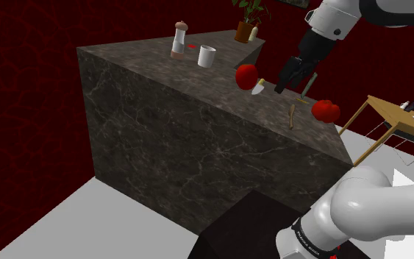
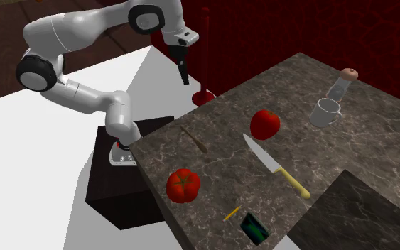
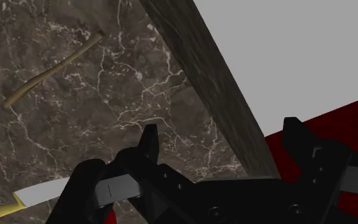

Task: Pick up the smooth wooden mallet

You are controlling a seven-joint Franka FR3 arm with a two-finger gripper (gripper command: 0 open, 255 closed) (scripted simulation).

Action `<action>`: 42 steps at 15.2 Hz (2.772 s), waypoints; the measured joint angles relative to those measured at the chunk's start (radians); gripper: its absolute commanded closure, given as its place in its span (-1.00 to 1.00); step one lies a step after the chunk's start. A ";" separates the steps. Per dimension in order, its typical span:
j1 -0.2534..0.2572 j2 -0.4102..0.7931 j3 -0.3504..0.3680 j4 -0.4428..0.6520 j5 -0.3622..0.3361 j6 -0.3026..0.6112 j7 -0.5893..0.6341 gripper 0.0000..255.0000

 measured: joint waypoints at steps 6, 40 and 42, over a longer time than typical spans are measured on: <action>-0.096 0.031 -0.009 -0.047 -0.030 0.091 0.137 -1.00; -0.486 0.109 -0.065 -0.344 -0.164 0.505 0.706 1.00; -0.486 0.108 -0.067 -0.331 -0.163 0.486 0.701 1.00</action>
